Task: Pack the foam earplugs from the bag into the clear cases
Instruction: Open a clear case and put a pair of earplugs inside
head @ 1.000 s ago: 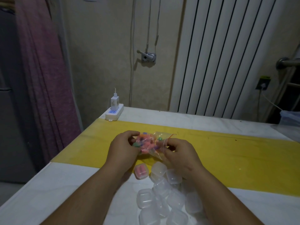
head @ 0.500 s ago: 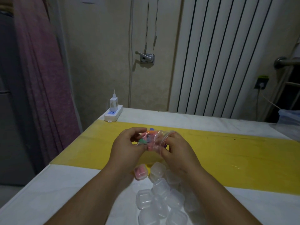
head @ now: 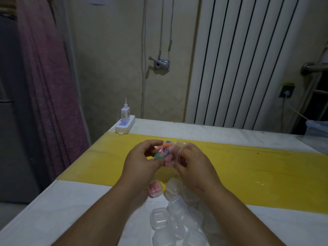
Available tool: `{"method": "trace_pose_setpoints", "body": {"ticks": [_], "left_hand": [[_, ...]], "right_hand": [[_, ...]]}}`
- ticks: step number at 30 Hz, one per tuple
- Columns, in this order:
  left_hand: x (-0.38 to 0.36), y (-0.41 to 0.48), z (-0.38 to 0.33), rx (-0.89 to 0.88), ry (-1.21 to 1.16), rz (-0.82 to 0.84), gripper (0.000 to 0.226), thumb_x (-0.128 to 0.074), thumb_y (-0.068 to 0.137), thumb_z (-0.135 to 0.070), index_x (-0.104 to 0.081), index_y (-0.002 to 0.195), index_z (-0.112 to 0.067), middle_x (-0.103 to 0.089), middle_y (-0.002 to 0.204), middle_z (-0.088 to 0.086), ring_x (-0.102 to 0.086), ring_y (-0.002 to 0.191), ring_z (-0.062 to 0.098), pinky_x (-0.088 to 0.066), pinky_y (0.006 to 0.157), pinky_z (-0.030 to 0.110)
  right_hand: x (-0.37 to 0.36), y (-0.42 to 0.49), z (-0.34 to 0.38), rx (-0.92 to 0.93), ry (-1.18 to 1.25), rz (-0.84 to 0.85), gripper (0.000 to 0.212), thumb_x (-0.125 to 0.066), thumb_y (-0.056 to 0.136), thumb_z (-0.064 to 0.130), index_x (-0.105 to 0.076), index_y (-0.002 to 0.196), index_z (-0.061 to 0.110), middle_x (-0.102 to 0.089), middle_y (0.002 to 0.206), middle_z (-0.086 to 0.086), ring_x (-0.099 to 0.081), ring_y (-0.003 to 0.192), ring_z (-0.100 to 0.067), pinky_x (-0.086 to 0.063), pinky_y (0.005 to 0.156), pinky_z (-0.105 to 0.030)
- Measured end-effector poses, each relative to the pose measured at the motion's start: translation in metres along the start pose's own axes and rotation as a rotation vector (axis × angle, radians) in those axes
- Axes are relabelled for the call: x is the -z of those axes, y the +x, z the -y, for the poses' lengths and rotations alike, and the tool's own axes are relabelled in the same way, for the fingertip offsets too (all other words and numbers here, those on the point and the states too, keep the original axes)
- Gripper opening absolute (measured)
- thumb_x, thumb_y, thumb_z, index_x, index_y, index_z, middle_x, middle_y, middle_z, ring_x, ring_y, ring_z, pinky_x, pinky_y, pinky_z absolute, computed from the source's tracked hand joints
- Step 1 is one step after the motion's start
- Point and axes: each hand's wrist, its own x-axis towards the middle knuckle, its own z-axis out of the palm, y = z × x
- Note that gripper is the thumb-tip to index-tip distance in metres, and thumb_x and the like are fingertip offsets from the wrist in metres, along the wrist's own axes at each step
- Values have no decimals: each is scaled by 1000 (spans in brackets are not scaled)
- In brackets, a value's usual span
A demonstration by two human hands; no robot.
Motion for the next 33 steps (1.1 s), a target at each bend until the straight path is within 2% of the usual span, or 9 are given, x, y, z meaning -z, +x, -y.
{"method": "trace_pose_setpoints", "body": {"ticks": [5,10,13,15,18,20,24,28,33], "left_hand": [[0,2,1,-3,9,10,45,-78,71,3,-69,98,-32,-64,83,-7,-58,72,-8,-47,62,9],[2,2,1,0,19,3,45,-77,71,5,-70,101,-28,-61,79,-6,-57,68,-8,-46,60,8],[2,3,2,4,19,-6,47,-76,71,7,-70,100,-30,-61,80,-6,-57,68,-8,-47,63,9],[2,2,1,4,21,-9,48,-75,70,8,-70,100,-29,-60,79,-7,-56,68,-9,-47,63,8],[2,1,0,4,25,-11,48,-76,70,8,-69,100,-29,-61,80,-6,-56,68,-9,-47,63,8],[3,1,-1,11,20,-9,48,-77,69,7,-69,101,-28,-61,80,-5,-56,68,-9,-48,64,9],[2,2,-1,22,20,-12,47,-78,70,5,-69,101,-30,-62,83,-4,-58,70,-7,-48,63,8],[3,2,-1,37,15,-8,48,-76,71,7,-69,102,-29,-62,87,-1,-59,77,1,-47,62,7],[3,2,-2,23,39,5,50,-74,71,10,-68,100,-31,-60,84,-3,-55,67,-11,-48,62,8]], "right_hand": [[-1,0,-2,-12,-17,-7,19,-70,84,25,-69,101,32,-51,100,19,-50,93,0,-40,73,-10],[2,-1,2,30,-9,-25,19,-64,85,15,-72,96,28,-58,93,22,-52,89,1,-44,75,-15],[2,-2,2,55,-35,-12,22,-66,86,18,-72,102,30,-58,103,19,-53,100,0,-41,81,-8],[1,-3,0,33,-63,-7,22,-66,86,21,-73,105,29,-59,109,14,-54,105,-4,-39,81,-8],[3,-4,1,13,-87,-12,17,-67,85,22,-74,101,24,-62,110,7,-54,100,-5,-32,74,-5],[5,-4,4,28,-65,-29,19,-68,85,21,-75,103,25,-65,109,7,-51,98,-2,-29,76,-1],[6,-4,7,37,-28,-30,18,-67,86,30,-73,104,35,-68,106,15,-54,96,-2,-39,79,-10],[6,-3,3,-28,-38,-2,18,-68,86,25,-73,103,28,-65,108,9,-54,96,-6,-32,73,1],[3,-1,-1,-76,-23,-18,11,-68,86,22,-71,94,28,-59,101,12,-53,89,-3,-36,70,-5]]}}
